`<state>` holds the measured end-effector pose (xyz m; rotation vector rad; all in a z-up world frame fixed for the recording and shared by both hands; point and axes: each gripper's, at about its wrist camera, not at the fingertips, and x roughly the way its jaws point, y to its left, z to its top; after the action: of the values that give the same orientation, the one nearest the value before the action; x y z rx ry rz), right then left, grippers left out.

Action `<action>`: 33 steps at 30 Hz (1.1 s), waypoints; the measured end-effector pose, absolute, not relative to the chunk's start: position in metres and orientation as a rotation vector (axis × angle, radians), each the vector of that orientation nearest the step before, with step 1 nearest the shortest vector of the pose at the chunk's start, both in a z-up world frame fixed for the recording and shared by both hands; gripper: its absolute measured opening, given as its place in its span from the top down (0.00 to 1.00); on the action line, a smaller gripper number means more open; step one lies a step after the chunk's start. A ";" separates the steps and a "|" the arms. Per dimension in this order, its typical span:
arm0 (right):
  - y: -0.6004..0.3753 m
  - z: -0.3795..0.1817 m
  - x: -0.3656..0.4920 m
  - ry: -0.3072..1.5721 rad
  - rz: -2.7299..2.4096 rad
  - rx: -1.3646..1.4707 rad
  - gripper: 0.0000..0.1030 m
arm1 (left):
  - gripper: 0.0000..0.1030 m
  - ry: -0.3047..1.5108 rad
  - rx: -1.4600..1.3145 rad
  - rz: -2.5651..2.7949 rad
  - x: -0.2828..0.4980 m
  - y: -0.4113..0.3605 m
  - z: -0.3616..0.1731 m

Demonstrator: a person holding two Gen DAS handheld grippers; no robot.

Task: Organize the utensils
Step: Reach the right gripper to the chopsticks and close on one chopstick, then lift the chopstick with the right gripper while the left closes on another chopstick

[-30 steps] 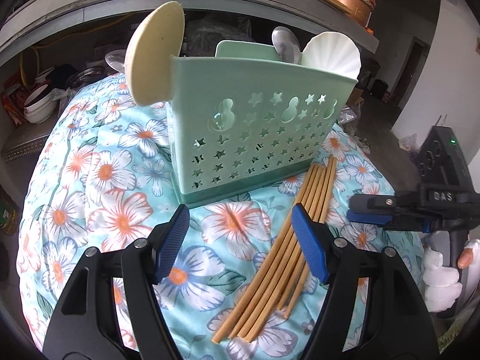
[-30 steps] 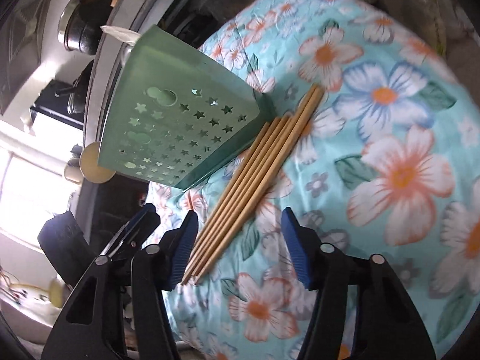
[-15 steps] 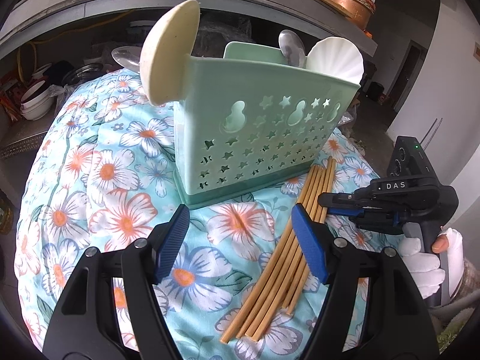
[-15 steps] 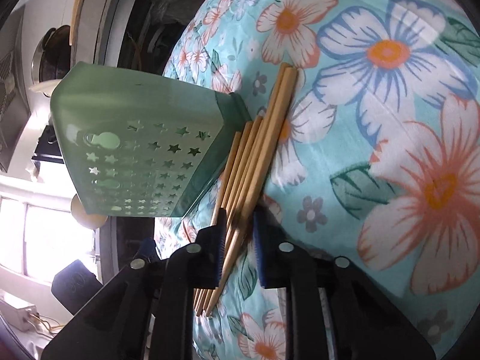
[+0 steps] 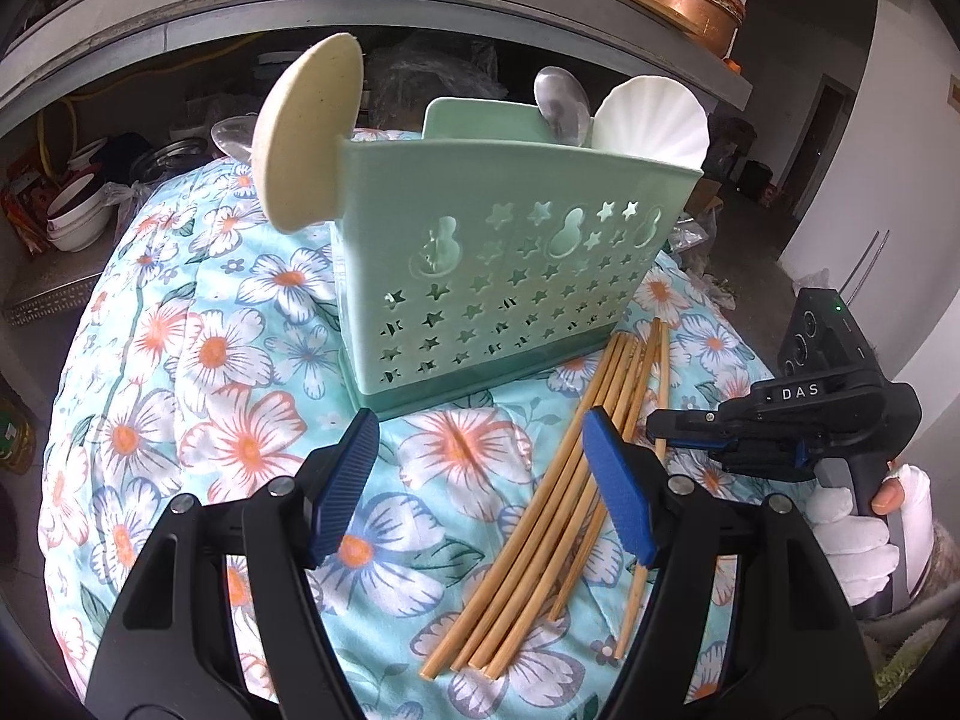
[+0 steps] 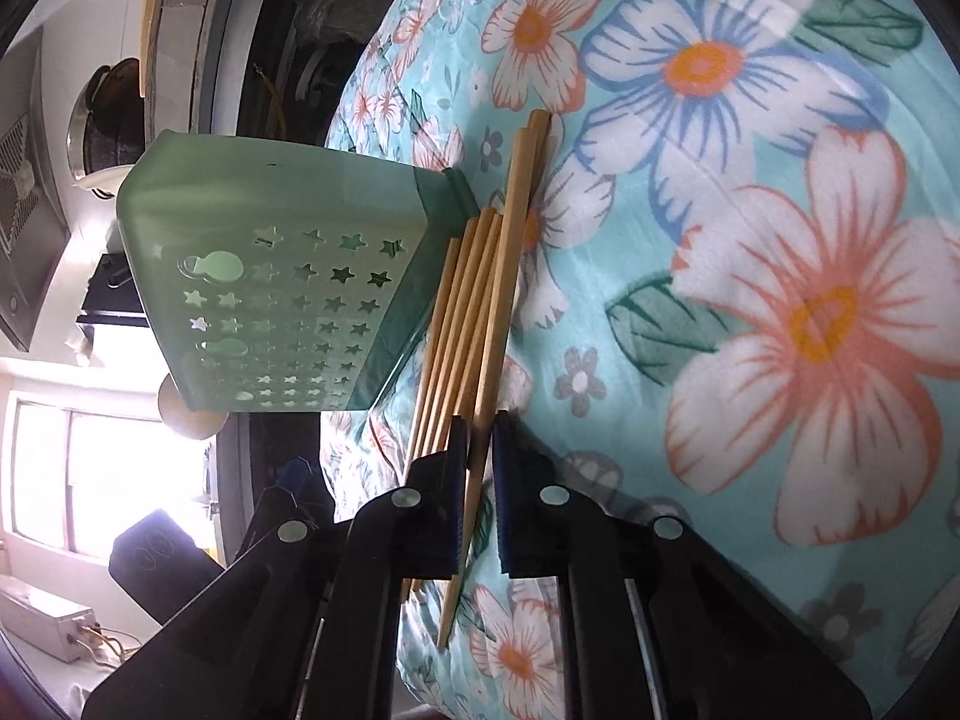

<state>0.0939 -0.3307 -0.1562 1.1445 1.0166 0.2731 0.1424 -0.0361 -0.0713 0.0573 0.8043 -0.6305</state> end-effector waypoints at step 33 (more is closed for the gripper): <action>-0.360 -0.142 0.043 1.038 0.133 0.987 0.90 | 0.68 0.786 0.511 -0.829 0.103 -0.147 -0.109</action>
<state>0.0431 -0.3599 -0.1419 0.9873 1.0381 0.1329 0.1026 -0.1472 -0.1087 0.5115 0.7859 -0.8289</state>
